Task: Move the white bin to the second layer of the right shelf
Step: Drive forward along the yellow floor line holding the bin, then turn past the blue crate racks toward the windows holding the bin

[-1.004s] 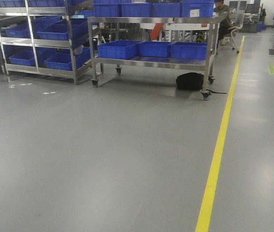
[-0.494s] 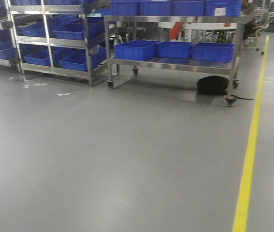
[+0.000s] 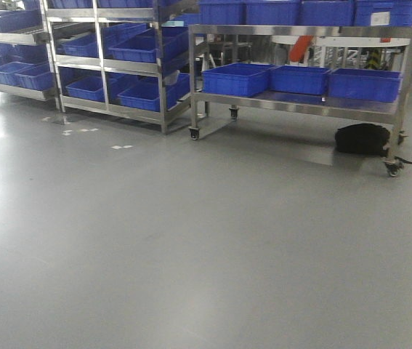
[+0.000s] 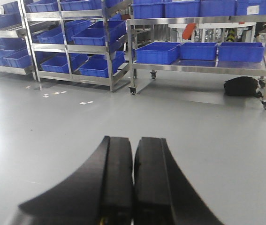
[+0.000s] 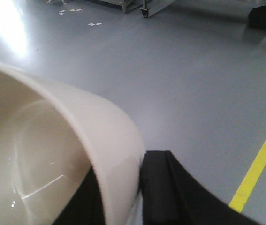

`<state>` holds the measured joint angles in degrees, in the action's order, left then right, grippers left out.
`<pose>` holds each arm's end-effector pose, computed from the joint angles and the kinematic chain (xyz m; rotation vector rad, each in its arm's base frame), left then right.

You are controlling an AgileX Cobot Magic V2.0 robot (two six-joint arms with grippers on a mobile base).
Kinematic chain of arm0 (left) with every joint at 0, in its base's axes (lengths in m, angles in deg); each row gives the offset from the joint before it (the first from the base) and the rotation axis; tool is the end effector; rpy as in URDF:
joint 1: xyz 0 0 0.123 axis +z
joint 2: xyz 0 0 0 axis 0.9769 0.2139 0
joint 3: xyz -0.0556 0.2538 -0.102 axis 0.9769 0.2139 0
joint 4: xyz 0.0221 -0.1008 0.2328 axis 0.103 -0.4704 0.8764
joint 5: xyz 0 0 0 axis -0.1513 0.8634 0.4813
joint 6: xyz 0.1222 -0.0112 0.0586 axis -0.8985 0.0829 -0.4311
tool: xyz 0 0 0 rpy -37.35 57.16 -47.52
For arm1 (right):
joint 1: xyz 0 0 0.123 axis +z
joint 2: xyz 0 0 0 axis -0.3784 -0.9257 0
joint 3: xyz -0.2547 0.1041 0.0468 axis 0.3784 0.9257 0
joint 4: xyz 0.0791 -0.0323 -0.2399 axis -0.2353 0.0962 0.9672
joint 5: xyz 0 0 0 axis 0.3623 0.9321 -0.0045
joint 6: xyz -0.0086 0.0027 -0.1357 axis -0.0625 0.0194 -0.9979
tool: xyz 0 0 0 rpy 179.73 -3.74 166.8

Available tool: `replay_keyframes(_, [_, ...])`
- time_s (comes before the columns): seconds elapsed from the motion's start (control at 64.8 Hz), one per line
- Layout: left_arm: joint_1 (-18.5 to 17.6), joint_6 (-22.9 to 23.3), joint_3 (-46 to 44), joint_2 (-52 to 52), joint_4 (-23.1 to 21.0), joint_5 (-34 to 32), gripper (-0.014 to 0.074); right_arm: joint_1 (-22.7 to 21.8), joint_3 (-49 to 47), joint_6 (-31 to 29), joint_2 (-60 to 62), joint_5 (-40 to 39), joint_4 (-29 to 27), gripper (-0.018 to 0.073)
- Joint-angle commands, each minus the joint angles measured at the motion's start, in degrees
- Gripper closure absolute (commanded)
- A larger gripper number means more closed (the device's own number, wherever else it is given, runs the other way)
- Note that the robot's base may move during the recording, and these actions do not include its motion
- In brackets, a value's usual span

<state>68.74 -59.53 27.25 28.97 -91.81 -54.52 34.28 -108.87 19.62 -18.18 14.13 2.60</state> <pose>0.1087 -0.0178 0.2036 0.1538 1.5615 -0.0994 0.1202 0.0209 0.3015 -0.0341 1.8748 0.2158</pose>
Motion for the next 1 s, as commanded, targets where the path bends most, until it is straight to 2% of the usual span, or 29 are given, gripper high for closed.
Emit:
replay_keyframes(0.0, [-0.21, 0.20, 2.11, -0.80, -0.31, -4.85, 0.0512, -0.23, -1.80, -0.05, -0.78, -5.77, 0.34, 0.0508])
replay_keyframes(0.988, [-0.21, 0.20, 2.11, -0.80, -0.31, -4.85, 0.0512, -0.23, -1.80, -0.05, -0.78, -5.77, 0.34, 0.0508])
